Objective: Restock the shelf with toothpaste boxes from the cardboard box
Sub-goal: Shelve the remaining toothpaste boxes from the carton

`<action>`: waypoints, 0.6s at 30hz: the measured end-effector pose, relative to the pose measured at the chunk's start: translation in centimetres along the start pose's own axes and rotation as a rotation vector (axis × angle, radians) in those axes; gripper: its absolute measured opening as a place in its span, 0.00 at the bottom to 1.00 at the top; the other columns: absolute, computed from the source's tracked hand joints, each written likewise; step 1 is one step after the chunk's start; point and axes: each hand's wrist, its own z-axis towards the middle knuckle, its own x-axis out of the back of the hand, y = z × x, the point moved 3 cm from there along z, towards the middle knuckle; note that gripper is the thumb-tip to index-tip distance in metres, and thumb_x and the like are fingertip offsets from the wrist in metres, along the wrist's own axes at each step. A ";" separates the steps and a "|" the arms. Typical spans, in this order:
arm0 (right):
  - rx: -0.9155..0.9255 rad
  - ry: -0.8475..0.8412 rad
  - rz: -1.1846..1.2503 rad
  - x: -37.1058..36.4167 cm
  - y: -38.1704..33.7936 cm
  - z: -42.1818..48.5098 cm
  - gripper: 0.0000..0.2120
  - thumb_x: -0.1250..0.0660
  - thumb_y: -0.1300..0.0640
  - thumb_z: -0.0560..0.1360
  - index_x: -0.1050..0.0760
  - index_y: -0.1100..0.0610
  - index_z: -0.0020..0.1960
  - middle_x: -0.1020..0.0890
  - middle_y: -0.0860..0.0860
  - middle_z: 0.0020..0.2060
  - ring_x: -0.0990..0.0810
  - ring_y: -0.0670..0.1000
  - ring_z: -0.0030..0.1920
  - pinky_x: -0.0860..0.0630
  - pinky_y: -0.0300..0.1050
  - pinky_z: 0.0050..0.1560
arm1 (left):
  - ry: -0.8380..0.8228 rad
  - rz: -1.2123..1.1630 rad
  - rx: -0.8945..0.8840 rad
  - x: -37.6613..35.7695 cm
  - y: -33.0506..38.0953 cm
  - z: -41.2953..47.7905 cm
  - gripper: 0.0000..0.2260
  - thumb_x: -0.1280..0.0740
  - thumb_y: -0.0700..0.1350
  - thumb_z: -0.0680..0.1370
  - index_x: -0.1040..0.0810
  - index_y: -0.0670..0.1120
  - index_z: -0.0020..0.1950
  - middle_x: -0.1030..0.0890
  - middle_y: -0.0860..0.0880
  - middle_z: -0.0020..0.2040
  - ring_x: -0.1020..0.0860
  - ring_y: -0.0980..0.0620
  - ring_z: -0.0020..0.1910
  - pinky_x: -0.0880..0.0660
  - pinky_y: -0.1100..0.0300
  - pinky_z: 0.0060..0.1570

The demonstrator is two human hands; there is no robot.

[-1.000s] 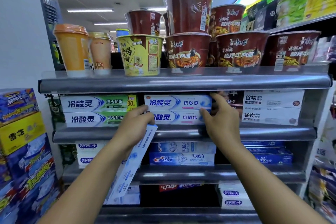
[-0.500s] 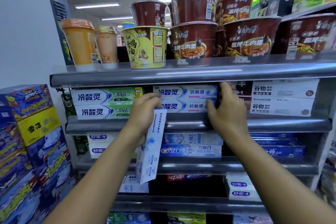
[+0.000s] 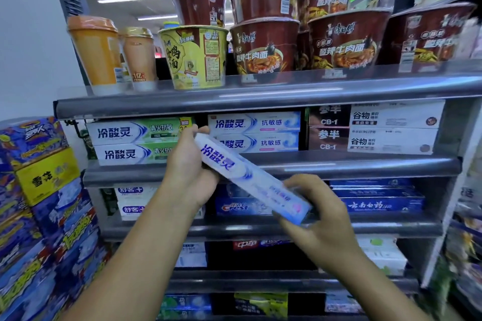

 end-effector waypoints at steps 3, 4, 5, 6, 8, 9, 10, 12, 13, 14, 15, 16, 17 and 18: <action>-0.311 0.150 0.395 1.8 0.8 0.6 0.24 0.19 0.61 0.68 0.26 0.42 0.53 0.15 0.48 0.50 0.14 0.49 0.48 0.19 0.38 0.42 | -0.085 0.194 -0.070 0.5 -0.9 -0.1 0.19 0.46 0.57 0.86 0.25 0.43 0.60 0.19 0.41 0.49 0.20 0.44 0.51 0.22 0.49 0.51; -0.360 0.191 0.470 2.4 1.0 0.9 0.23 0.19 0.59 0.67 0.26 0.43 0.53 0.13 0.50 0.48 0.13 0.51 0.46 0.19 0.39 0.41 | -0.110 0.234 -0.104 0.8 -1.1 -0.2 0.19 0.45 0.56 0.85 0.24 0.44 0.60 0.17 0.42 0.50 0.20 0.44 0.52 0.24 0.50 0.52; -0.393 0.222 0.523 3.0 1.2 1.3 0.23 0.20 0.58 0.66 0.27 0.46 0.54 0.13 0.53 0.47 0.12 0.53 0.44 0.18 0.39 0.40 | -0.123 0.263 -0.133 1.0 -1.2 -0.3 0.17 0.45 0.54 0.85 0.22 0.44 0.59 0.16 0.43 0.50 0.20 0.45 0.51 0.26 0.50 0.51; -0.414 0.241 0.561 3.4 1.4 1.8 0.24 0.20 0.59 0.66 0.28 0.48 0.55 0.12 0.55 0.45 0.12 0.54 0.43 0.18 0.40 0.40 | -0.128 0.283 -0.155 1.2 -1.2 -0.4 0.16 0.44 0.51 0.84 0.21 0.44 0.59 0.16 0.44 0.50 0.20 0.46 0.49 0.26 0.52 0.49; -0.450 0.275 0.608 3.8 1.5 2.6 0.26 0.20 0.59 0.65 0.29 0.51 0.56 0.12 0.57 0.44 0.12 0.57 0.43 0.17 0.44 0.42 | -0.138 0.280 -0.169 1.5 -1.2 -0.5 0.12 0.41 0.46 0.83 0.20 0.44 0.59 0.16 0.44 0.49 0.21 0.48 0.45 0.26 0.55 0.44; -0.466 0.298 0.626 4.0 1.6 2.8 0.27 0.19 0.58 0.63 0.28 0.52 0.56 0.12 0.58 0.45 0.12 0.58 0.44 0.16 0.45 0.42 | -0.149 0.272 -0.169 1.6 -1.1 -0.5 0.10 0.39 0.43 0.82 0.21 0.44 0.59 0.16 0.44 0.49 0.21 0.49 0.43 0.24 0.56 0.43; -0.478 0.327 0.643 4.0 1.6 3.0 0.27 0.19 0.58 0.62 0.27 0.52 0.57 0.13 0.58 0.46 0.12 0.59 0.45 0.16 0.47 0.43 | -0.155 0.277 -0.169 1.7 -1.1 -0.4 0.10 0.38 0.41 0.82 0.21 0.44 0.61 0.16 0.44 0.49 0.21 0.49 0.42 0.23 0.56 0.43; -0.486 0.378 0.634 4.2 1.8 3.4 0.27 0.18 0.60 0.62 0.23 0.52 0.58 0.14 0.56 0.50 0.13 0.59 0.47 0.16 0.50 0.45 | -0.140 0.319 -0.177 2.1 -1.2 -0.1 0.13 0.34 0.38 0.80 0.24 0.43 0.65 0.17 0.42 0.52 0.20 0.48 0.43 0.22 0.56 0.44; -0.488 0.391 0.593 4.2 2.0 3.5 0.26 0.18 0.62 0.64 0.21 0.51 0.58 0.16 0.55 0.51 0.12 0.58 0.47 0.16 0.50 0.46 | -0.120 0.350 -0.192 2.3 -1.2 0.0 0.15 0.32 0.37 0.80 0.24 0.44 0.66 0.17 0.42 0.52 0.19 0.48 0.43 0.21 0.56 0.43; -0.487 0.394 0.534 4.3 2.1 3.7 0.26 0.18 0.62 0.65 0.20 0.49 0.59 0.16 0.53 0.51 0.12 0.56 0.45 0.16 0.49 0.45 | -0.093 0.386 -0.219 2.5 -1.1 0.2 0.15 0.31 0.37 0.79 0.23 0.45 0.65 0.17 0.43 0.51 0.19 0.48 0.42 0.21 0.57 0.42; -0.487 0.391 0.461 4.2 2.2 3.9 0.26 0.17 0.61 0.65 0.19 0.47 0.60 0.16 0.52 0.50 0.13 0.53 0.43 0.16 0.47 0.43 | -0.065 0.426 -0.254 2.7 -1.0 0.3 0.14 0.29 0.37 0.78 0.21 0.46 0.64 0.16 0.45 0.49 0.20 0.50 0.40 0.22 0.59 0.39; -0.484 0.386 0.373 4.2 2.2 4.2 0.27 0.17 0.58 0.65 0.19 0.46 0.61 0.15 0.49 0.47 0.15 0.49 0.39 0.18 0.43 0.39 | -0.037 0.466 -0.290 2.8 -0.9 0.5 0.13 0.28 0.38 0.78 0.19 0.48 0.62 0.16 0.47 0.47 0.21 0.52 0.37 0.23 0.61 0.35; -0.475 0.379 0.281 4.1 2.3 4.7 0.27 0.16 0.55 0.65 0.19 0.45 0.61 0.14 0.45 0.43 0.18 0.45 0.34 0.20 0.38 0.36 | -0.012 0.499 -0.325 3.0 -0.7 0.7 0.12 0.27 0.38 0.78 0.18 0.50 0.60 0.16 0.50 0.44 0.22 0.55 0.33 0.25 0.62 0.31; -0.462 0.375 0.204 4.1 2.3 5.2 0.28 0.16 0.54 0.65 0.20 0.44 0.62 0.15 0.39 0.41 0.20 0.41 0.31 0.23 0.34 0.35 | 0.006 0.527 -0.359 3.1 -0.5 0.9 0.12 0.26 0.39 0.77 0.17 0.53 0.57 0.16 0.52 0.42 0.23 0.56 0.30 0.27 0.64 0.28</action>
